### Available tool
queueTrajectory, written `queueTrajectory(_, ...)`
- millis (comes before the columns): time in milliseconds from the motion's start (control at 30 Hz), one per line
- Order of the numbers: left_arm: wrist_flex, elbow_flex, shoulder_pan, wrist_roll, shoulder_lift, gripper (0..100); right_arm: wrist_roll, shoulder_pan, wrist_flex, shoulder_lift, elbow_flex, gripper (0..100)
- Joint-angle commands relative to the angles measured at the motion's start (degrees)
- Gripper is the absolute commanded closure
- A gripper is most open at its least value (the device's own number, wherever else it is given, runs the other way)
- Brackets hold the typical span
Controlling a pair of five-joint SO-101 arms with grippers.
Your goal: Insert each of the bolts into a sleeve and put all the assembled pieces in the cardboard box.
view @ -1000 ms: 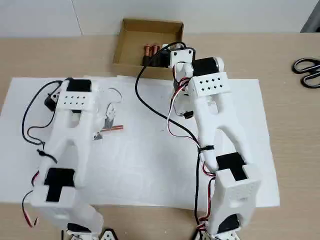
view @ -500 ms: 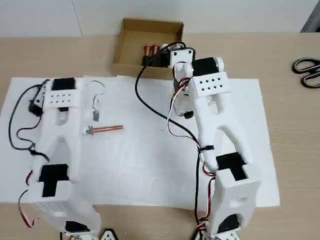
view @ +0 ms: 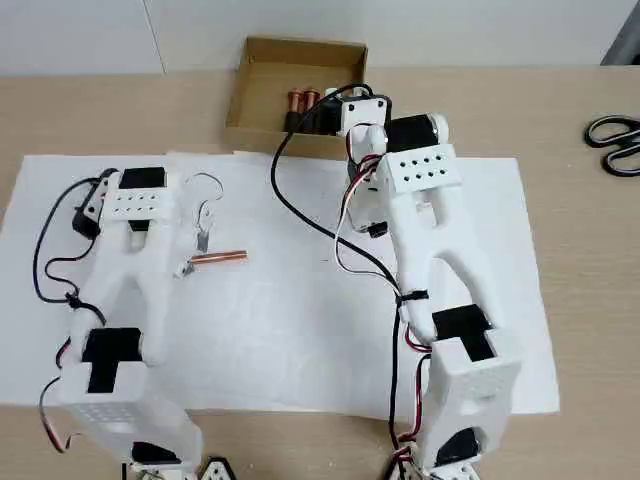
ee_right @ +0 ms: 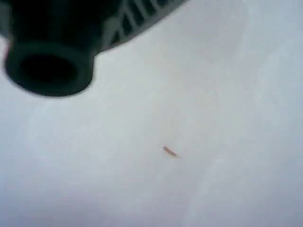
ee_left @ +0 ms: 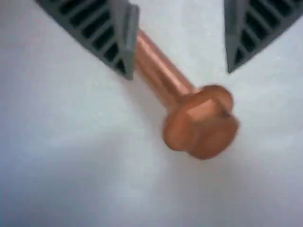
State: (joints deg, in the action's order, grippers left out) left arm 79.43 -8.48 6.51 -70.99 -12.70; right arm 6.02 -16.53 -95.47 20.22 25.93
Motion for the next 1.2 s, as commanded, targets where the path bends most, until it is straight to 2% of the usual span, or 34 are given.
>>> queueTrajectory(0,-2.37,-0.57,0.00,-0.26,-1.67,88,0.09,-0.22,-0.13,-4.00,2.73,99.5)
queueTrajectory(267,-4.75,2.95,-0.09,-0.26,-10.46,88,0.09,-0.22,-0.13,-4.18,2.73,99.5)
queueTrajectory(467,-4.75,2.95,-0.79,-0.35,-12.22,89,0.09,-0.04,-0.13,-4.18,2.73,99.5)
queueTrajectory(533,-4.66,3.12,-1.49,-0.26,-12.22,93,0.09,-0.13,-0.13,-4.18,2.73,99.5)
queueTrajectory(600,-2.90,4.62,-2.55,0.18,-12.22,99,0.09,-0.13,-0.13,-4.18,2.73,99.5)
queueTrajectory(733,4.22,12.00,-5.01,5.19,-12.22,99,0.09,-0.04,-0.13,-4.26,2.73,99.5)
queueTrajectory(867,13.71,22.46,-5.27,15.38,-12.22,99,0.09,0.04,-0.13,-4.35,2.73,99.5)
queueTrajectory(967,18.99,30.29,-5.01,29.89,-12.22,99,0.09,0.04,-0.13,-4.35,2.99,99.5)
queueTrajectory(1067,20.40,35.82,-4.92,45.01,-12.22,99,0.09,-0.04,-0.13,-4.35,3.43,99.5)
queueTrajectory(1167,21.01,38.90,-5.36,55.38,-12.22,99,0.09,0.13,-0.13,-4.53,4.84,99.5)
